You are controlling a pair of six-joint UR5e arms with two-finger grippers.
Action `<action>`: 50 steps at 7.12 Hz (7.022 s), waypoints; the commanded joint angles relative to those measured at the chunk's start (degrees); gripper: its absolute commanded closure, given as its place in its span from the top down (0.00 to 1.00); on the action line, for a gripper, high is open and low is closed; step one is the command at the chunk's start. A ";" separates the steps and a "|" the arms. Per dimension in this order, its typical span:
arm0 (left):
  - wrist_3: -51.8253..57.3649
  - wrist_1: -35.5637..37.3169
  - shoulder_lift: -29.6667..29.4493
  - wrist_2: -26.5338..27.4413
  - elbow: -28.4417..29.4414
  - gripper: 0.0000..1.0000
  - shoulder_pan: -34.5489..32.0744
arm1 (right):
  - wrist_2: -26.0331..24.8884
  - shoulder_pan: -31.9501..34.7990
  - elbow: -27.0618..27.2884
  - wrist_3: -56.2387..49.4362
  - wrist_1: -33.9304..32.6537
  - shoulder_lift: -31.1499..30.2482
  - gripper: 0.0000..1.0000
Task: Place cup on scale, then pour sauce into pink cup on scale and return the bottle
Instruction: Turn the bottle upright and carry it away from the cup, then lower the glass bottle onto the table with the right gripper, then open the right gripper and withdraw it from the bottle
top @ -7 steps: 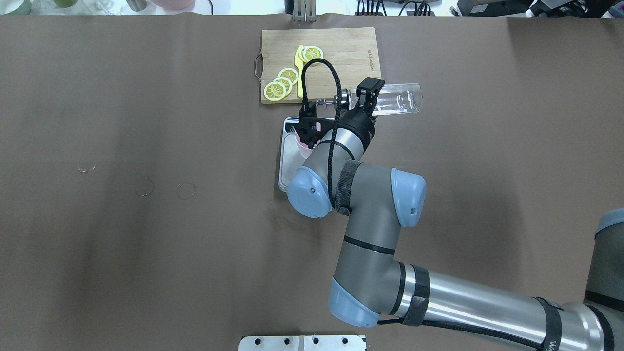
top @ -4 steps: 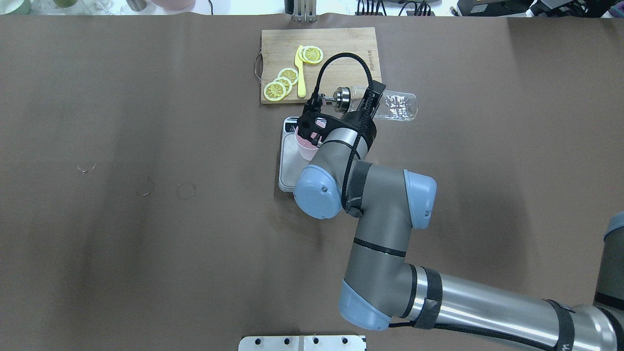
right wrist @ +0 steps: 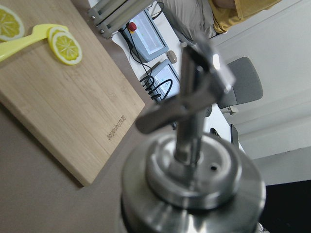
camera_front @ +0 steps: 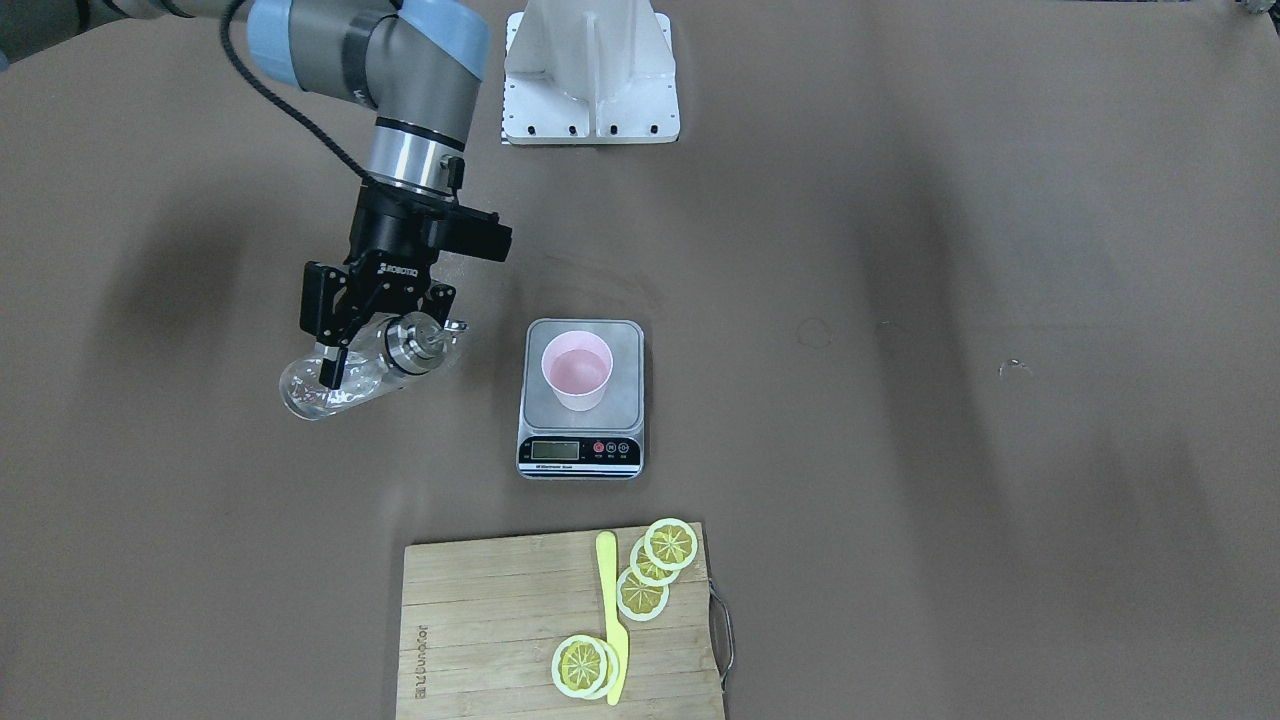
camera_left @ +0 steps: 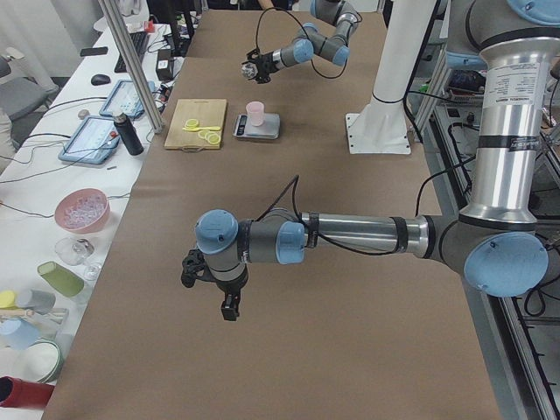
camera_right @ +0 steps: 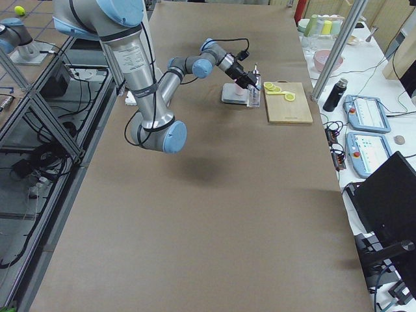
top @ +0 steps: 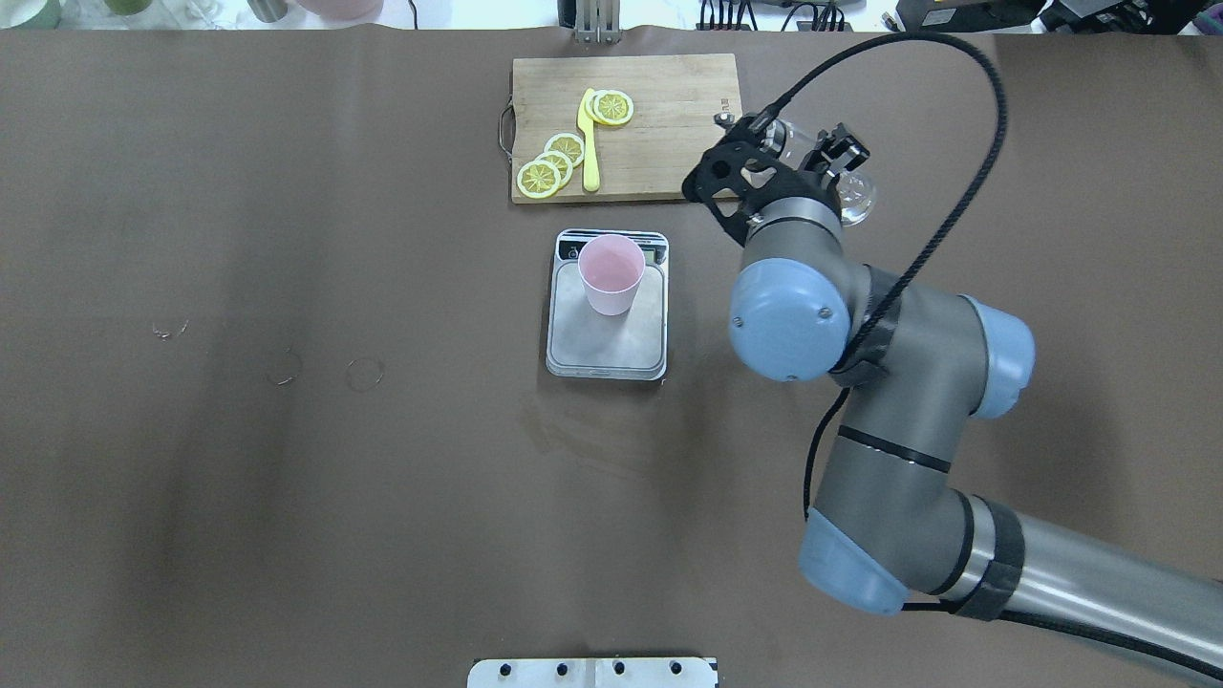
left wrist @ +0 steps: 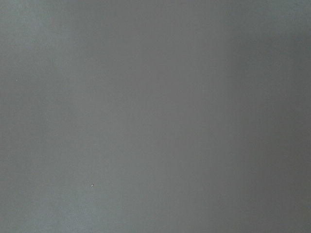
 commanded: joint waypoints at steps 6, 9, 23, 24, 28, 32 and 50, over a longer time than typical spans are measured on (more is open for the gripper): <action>-4.30 -3.64 -0.53 -0.02 0.44 0.98 0.44 | 3.40 4.42 -0.46 32.77 37.36 -24.02 0.00; -4.30 -3.99 -0.53 -0.02 0.61 0.98 0.44 | 6.13 4.42 -4.41 42.47 39.75 -25.25 0.00; -4.13 -4.16 0.70 -3.27 0.96 0.98 0.35 | 8.42 3.10 -11.38 42.76 46.27 -24.81 0.09; -4.13 -4.16 0.70 -3.18 0.96 0.98 0.35 | 8.42 3.10 -11.38 42.67 46.18 -24.72 0.20; -4.30 -4.16 0.70 -3.18 1.14 0.98 0.44 | 9.47 3.19 -10.41 42.67 46.27 -24.72 1.00; -4.22 -4.08 0.70 -3.18 1.05 0.98 0.44 | 8.95 2.58 -9.45 43.37 45.83 -24.72 1.00; -3.87 -4.08 2.28 -2.75 0.70 0.98 0.53 | 81.73 51.73 7.92 17.42 8.61 -34.23 0.99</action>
